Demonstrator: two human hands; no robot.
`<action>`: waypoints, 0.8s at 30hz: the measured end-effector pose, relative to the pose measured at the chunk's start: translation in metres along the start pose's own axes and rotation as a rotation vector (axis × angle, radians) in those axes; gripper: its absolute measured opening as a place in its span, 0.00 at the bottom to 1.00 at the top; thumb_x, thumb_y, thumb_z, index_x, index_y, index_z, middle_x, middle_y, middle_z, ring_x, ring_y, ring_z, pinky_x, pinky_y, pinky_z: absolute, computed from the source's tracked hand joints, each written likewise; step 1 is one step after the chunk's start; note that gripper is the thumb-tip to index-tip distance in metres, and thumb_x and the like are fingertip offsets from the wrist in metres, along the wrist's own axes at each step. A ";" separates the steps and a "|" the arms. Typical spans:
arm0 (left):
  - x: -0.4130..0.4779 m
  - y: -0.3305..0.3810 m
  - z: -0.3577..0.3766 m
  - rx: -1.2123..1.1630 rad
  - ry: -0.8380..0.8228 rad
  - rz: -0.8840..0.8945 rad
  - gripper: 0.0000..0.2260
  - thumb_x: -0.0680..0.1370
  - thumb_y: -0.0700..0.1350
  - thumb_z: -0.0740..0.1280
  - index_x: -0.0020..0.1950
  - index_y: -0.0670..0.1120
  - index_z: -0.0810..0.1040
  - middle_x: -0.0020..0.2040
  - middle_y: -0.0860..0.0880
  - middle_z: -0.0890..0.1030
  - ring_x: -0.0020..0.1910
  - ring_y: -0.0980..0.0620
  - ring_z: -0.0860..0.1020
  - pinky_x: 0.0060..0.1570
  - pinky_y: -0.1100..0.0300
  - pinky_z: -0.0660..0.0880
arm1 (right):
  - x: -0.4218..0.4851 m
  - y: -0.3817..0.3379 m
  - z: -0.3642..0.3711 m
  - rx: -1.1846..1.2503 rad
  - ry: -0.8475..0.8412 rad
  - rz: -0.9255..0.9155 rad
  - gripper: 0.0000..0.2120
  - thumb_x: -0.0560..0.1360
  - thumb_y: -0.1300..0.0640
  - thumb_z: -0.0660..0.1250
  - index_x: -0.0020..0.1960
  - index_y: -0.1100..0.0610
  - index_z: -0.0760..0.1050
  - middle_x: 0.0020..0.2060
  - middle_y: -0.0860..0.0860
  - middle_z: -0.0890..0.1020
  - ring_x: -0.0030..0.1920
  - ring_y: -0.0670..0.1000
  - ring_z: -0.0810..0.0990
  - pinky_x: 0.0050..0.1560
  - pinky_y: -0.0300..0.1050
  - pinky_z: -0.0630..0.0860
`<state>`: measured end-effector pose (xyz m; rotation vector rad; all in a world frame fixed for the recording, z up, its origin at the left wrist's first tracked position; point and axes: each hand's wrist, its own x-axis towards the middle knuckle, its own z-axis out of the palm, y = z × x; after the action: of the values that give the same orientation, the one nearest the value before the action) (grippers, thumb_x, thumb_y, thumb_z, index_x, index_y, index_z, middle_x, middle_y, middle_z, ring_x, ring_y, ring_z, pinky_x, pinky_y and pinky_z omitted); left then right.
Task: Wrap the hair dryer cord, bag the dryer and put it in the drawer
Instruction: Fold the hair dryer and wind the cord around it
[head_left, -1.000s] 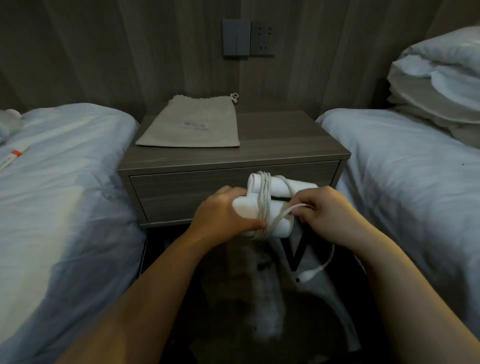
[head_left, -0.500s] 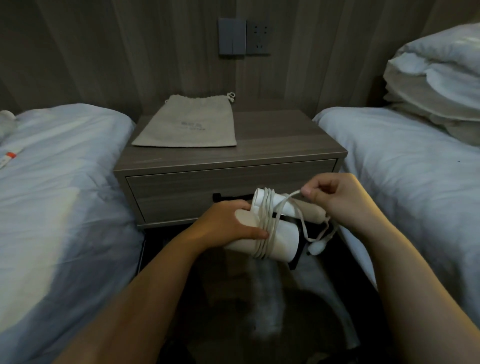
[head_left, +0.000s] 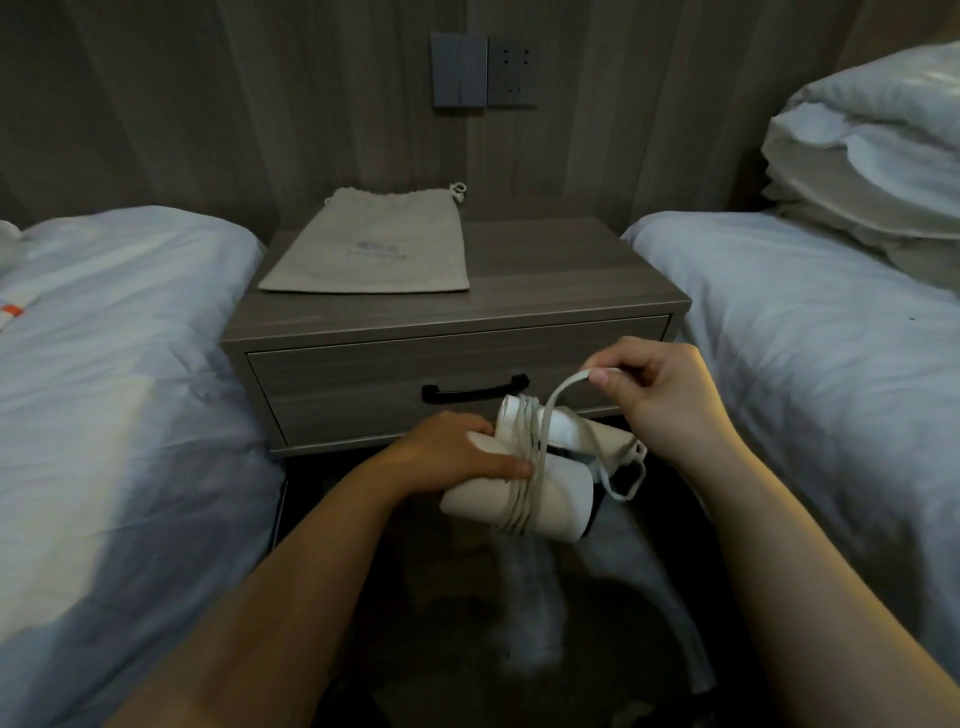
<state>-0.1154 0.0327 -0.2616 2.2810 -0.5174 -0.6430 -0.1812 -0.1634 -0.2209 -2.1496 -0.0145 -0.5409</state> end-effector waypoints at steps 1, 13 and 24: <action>0.000 0.000 0.000 -0.055 -0.009 -0.007 0.15 0.66 0.58 0.73 0.49 0.55 0.78 0.51 0.53 0.79 0.51 0.53 0.78 0.52 0.56 0.76 | 0.000 0.001 0.002 0.024 0.028 -0.007 0.12 0.72 0.66 0.67 0.37 0.50 0.78 0.34 0.44 0.80 0.34 0.38 0.76 0.38 0.27 0.70; -0.001 -0.001 0.000 -0.351 -0.038 -0.017 0.25 0.55 0.62 0.74 0.46 0.50 0.83 0.47 0.49 0.83 0.48 0.50 0.81 0.54 0.52 0.76 | 0.001 0.011 0.013 -0.284 0.132 -0.046 0.02 0.71 0.61 0.71 0.41 0.58 0.82 0.38 0.47 0.72 0.39 0.44 0.71 0.41 0.23 0.64; -0.009 0.004 -0.001 -0.496 -0.101 -0.117 0.26 0.57 0.60 0.73 0.50 0.47 0.81 0.57 0.39 0.80 0.56 0.39 0.78 0.60 0.40 0.72 | -0.001 0.001 0.009 -0.456 -0.004 0.012 0.06 0.73 0.58 0.67 0.45 0.56 0.83 0.44 0.51 0.82 0.46 0.53 0.79 0.49 0.46 0.74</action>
<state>-0.1232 0.0353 -0.2556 1.8253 -0.2355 -0.8434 -0.1785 -0.1567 -0.2266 -2.5918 0.1315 -0.5740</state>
